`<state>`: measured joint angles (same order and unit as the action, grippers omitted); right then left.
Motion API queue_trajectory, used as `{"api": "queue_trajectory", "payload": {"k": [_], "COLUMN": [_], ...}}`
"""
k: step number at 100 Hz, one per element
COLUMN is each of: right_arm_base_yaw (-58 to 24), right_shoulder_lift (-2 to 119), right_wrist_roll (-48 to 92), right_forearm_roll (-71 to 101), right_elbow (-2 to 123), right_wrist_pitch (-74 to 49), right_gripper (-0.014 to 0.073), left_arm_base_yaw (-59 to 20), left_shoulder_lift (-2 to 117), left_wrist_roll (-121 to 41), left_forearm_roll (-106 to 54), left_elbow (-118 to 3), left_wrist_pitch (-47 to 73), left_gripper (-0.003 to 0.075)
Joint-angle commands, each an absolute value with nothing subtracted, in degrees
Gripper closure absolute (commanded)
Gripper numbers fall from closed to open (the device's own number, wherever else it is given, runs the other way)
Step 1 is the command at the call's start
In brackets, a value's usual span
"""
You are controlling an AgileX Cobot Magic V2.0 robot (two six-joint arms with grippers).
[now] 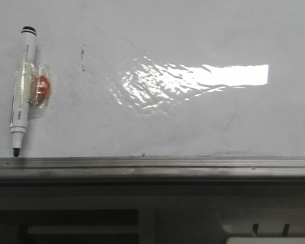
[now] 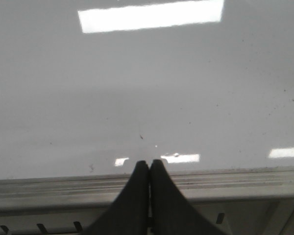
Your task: Write number 9 on whiteboard
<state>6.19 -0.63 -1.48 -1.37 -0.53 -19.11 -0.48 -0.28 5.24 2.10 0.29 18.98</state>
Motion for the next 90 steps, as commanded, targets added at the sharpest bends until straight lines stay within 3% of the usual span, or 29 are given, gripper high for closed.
{"api": "queue_trajectory", "payload": {"k": [1,32,52,69,90], "right_arm_base_yaw": [6.55,6.55,6.55,6.55,5.23], "right_shoulder_lift": [-1.49,-1.49,-1.49,-1.49,-1.49], "right_wrist_roll": [-0.87,-1.15,-1.15,-1.28,-1.53], "right_forearm_roll": [-2.39,-1.07,-1.07,0.00,1.48], "right_elbow": [-2.08,-2.08,-2.08,-1.99,0.36], "right_wrist_pitch": [-17.21,-4.71,-3.17,6.79,3.87], "right_gripper": [0.0663,0.0663,0.0663,0.0663,0.0663], "left_arm_base_yaw": [-0.88,-0.88,-0.77,-0.77,-0.77], "left_shoulder_lift": [-1.78,-1.78,-1.78,-1.78,-1.78], "left_wrist_roll": [5.35,5.35,5.35,5.35,5.47], "left_forearm_roll": [3.38,2.75,2.75,2.75,1.18], "left_elbow": [2.64,2.64,2.64,2.64,1.45], "left_wrist_pitch": [13.14,5.88,2.70,1.36,-1.54], "left_gripper": [0.0740,0.0740,0.0740,0.0740,0.0741]}}
